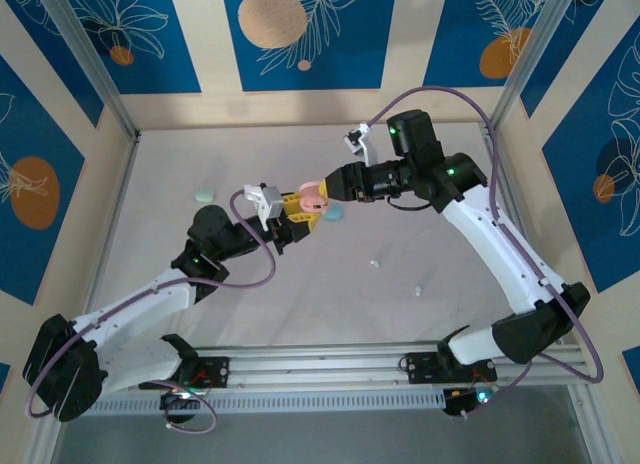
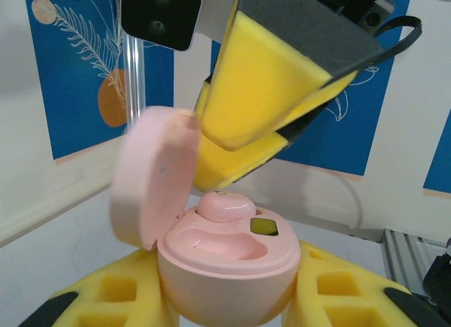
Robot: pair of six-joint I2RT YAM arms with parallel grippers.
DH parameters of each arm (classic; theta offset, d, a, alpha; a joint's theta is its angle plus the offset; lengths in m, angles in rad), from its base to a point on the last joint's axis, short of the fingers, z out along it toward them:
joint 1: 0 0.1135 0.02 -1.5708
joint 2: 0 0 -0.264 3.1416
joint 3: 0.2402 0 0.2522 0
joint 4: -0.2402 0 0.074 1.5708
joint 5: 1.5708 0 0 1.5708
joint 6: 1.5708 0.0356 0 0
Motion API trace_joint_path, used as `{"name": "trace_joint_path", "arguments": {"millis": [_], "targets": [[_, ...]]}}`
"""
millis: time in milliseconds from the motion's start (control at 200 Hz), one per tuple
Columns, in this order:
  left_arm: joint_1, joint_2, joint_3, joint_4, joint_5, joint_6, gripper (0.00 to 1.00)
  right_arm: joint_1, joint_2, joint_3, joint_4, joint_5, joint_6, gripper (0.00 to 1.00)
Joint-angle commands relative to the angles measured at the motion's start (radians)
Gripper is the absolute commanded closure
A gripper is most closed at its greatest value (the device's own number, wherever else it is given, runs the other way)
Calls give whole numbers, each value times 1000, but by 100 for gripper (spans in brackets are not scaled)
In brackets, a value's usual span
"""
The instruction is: Insert wireless bluetooth earbuds into charging case
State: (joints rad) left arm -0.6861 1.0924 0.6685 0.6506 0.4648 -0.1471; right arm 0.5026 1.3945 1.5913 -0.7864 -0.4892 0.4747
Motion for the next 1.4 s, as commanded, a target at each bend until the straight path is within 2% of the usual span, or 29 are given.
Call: {"name": "trace_joint_path", "arguments": {"millis": [0,105,285,390,450,540,595,770,945,1396], "targets": [[-10,-29,8,43,-3,29,68,-33,-71,-11,31,-10,-5,55],[-10,-45,-11,36,-46,46,68,-96,-138,-77,95,17,17,55],[-10,-80,-36,30,-84,58,68,-286,-179,-219,172,103,62,55],[-10,-95,-41,24,-87,60,68,-376,-95,-216,122,124,83,57],[-9,-105,-42,17,-82,57,68,-390,-28,-223,108,218,64,57],[-9,-113,-50,24,-79,51,68,-427,131,-195,78,286,33,59],[-9,-118,-49,24,-73,44,68,-451,248,-152,53,277,24,61],[-10,-135,-57,18,-60,26,68,-467,538,-12,31,295,8,63],[-10,-160,-70,5,-65,21,68,-473,704,106,4,291,10,63],[-12,-154,-77,11,-65,17,68,-470,876,251,-49,276,-9,63]]}}
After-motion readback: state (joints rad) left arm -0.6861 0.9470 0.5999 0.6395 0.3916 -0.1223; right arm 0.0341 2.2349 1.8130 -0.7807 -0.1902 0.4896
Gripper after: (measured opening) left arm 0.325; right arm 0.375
